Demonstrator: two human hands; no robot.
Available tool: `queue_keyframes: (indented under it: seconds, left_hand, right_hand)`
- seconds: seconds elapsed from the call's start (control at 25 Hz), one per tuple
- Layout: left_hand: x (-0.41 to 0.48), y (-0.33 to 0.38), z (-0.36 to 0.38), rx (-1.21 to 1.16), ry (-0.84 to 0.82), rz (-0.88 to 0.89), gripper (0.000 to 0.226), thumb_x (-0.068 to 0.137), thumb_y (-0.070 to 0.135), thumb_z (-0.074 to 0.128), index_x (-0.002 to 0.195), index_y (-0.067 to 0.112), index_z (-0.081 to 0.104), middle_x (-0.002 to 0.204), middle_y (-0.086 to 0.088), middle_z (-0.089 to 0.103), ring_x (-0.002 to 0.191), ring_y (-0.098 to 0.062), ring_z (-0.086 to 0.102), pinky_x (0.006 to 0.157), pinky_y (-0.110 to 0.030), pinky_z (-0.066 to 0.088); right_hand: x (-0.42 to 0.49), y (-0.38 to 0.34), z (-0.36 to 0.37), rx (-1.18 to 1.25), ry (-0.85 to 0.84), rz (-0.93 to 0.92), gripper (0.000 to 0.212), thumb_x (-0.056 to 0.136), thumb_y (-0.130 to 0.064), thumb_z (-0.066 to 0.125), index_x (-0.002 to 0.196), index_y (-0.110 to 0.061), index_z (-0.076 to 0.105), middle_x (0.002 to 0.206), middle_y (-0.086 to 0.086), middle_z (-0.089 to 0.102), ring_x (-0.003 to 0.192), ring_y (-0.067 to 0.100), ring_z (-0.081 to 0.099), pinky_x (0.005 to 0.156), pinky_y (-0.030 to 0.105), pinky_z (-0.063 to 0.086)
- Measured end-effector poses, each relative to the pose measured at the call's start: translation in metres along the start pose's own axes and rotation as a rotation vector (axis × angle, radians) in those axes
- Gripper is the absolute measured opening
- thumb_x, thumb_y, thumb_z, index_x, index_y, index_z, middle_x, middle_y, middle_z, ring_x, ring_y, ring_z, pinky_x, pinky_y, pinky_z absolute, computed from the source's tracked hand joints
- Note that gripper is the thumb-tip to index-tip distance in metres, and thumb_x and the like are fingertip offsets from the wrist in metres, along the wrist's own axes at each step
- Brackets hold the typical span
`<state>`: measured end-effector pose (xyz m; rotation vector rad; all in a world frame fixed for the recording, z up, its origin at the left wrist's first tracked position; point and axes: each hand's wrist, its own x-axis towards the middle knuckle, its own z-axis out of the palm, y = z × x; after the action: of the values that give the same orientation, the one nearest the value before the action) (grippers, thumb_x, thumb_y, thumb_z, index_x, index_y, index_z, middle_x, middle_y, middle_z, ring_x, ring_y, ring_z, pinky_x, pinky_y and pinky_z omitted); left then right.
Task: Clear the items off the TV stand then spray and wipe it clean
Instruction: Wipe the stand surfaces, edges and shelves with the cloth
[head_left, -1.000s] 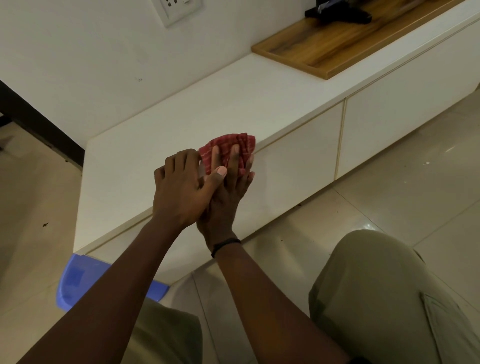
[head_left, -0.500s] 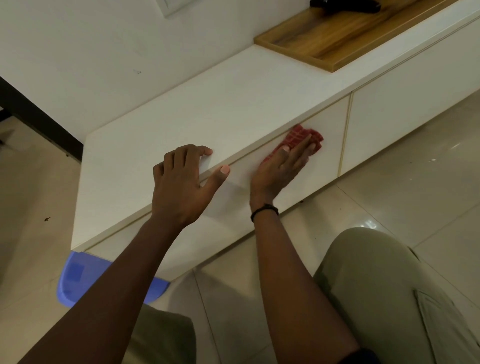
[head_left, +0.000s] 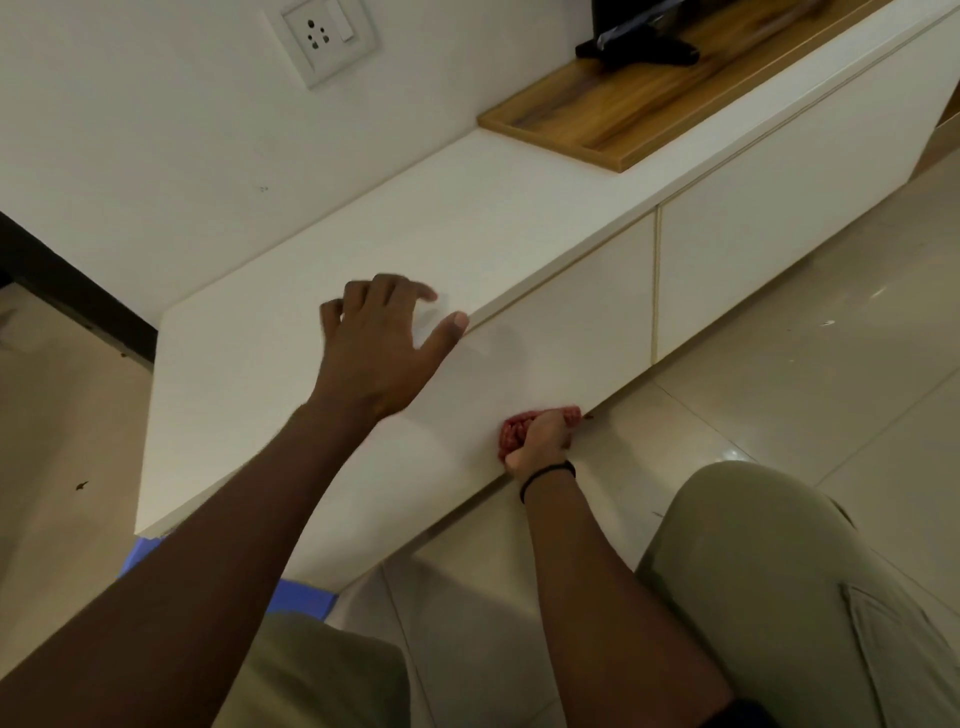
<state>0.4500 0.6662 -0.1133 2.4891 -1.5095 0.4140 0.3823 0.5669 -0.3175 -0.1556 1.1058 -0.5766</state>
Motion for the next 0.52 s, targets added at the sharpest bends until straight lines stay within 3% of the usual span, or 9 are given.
queue_keyframes:
  seconds: [0.04, 0.08, 0.12, 0.16, 0.2, 0.28, 0.4, 0.52]
  left_hand:
    - [0.017, 0.008, 0.001, -0.035, -0.021, 0.055, 0.063, 0.094, 0.073, 0.026, 0.128, 0.030, 0.057, 0.135, 0.007, 0.054, 0.128, -0.021, 0.043, 0.097, -0.034, 0.022]
    - [0.032, 0.016, 0.004, -0.072, -0.053, 0.095, 0.059, 0.096, 0.069, 0.027, 0.130, 0.030, 0.056, 0.137, 0.007, 0.054, 0.129, -0.021, 0.043, 0.098, -0.033, 0.022]
    - [0.043, 0.023, 0.010, -0.107, -0.082, 0.113, 0.054, 0.100, 0.064, 0.029, 0.131, 0.029, 0.055, 0.137, 0.007, 0.053, 0.129, -0.021, 0.043, 0.099, -0.033, 0.023]
    - [0.049, 0.027, 0.019, -0.134, -0.097, 0.109, 0.047, 0.103, 0.059, 0.031, 0.131, 0.029, 0.054, 0.137, 0.007, 0.052, 0.129, -0.021, 0.042, 0.099, -0.033, 0.023]
    - [0.051, 0.030, 0.027, -0.149, -0.090, 0.099, 0.043, 0.104, 0.054, 0.032, 0.131, 0.028, 0.054, 0.136, 0.006, 0.051, 0.127, -0.020, 0.043, 0.099, -0.033, 0.024]
    - [0.051, 0.031, 0.038, -0.120, -0.024, 0.105, 0.043, 0.104, 0.052, 0.028, 0.128, 0.027, 0.054, 0.133, 0.006, 0.052, 0.121, -0.019, 0.045, 0.097, -0.034, 0.027]
    - [0.051, 0.030, 0.036, -0.112, -0.004, 0.125, 0.050, 0.101, 0.053, 0.019, 0.124, 0.026, 0.054, 0.129, 0.005, 0.054, 0.116, -0.018, 0.048, 0.094, -0.036, 0.031]
    - [0.052, 0.032, 0.033, -0.113, -0.021, 0.125, 0.052, 0.100, 0.055, 0.017, 0.124, 0.026, 0.053, 0.129, 0.005, 0.053, 0.116, -0.017, 0.047, 0.094, -0.035, 0.032]
  right_hand:
    - [-0.006, -0.011, 0.008, -0.065, 0.018, -0.083, 0.038, 0.101, -0.061, 0.028, 0.084, -0.032, 0.045, 0.087, -0.008, 0.051, 0.079, 0.015, 0.051, 0.091, 0.032, 0.051]
    - [-0.015, -0.022, 0.014, -0.101, 0.016, -0.182, 0.031, 0.104, -0.054, 0.029, 0.104, -0.034, 0.053, 0.109, 0.001, 0.055, 0.100, 0.023, 0.056, 0.105, 0.040, 0.044]
    - [-0.023, -0.035, 0.020, -0.097, 0.006, -0.291, 0.038, 0.107, -0.043, 0.031, 0.137, -0.027, 0.050, 0.142, 0.012, 0.048, 0.129, 0.032, 0.050, 0.117, 0.050, 0.036]
    - [-0.027, -0.047, 0.026, -0.131, 0.020, -0.413, 0.052, 0.109, -0.034, 0.031, 0.160, -0.022, 0.028, 0.166, 0.011, 0.024, 0.151, 0.034, 0.029, 0.124, 0.055, 0.025]
    - [-0.035, -0.056, 0.033, -0.156, 0.021, -0.536, 0.061, 0.109, -0.031, 0.030, 0.165, -0.022, 0.009, 0.173, 0.005, 0.003, 0.158, 0.032, 0.011, 0.126, 0.058, 0.016]
    - [-0.052, -0.063, 0.052, -0.211, 0.020, -0.854, 0.066, 0.104, -0.041, 0.025, 0.164, -0.030, 0.003, 0.174, -0.004, -0.004, 0.160, 0.024, 0.001, 0.129, 0.053, 0.007]
    - [-0.076, -0.043, 0.068, -0.309, -0.042, -1.278, 0.057, 0.106, -0.037, 0.022, 0.162, -0.029, 0.014, 0.173, -0.003, 0.007, 0.161, 0.018, 0.002, 0.129, 0.048, 0.000]
    - [-0.079, -0.037, 0.070, -0.434, -0.008, -1.463, 0.050, 0.109, -0.021, 0.031, 0.158, -0.013, 0.033, 0.170, 0.007, 0.018, 0.160, 0.026, 0.008, 0.129, 0.047, -0.001]
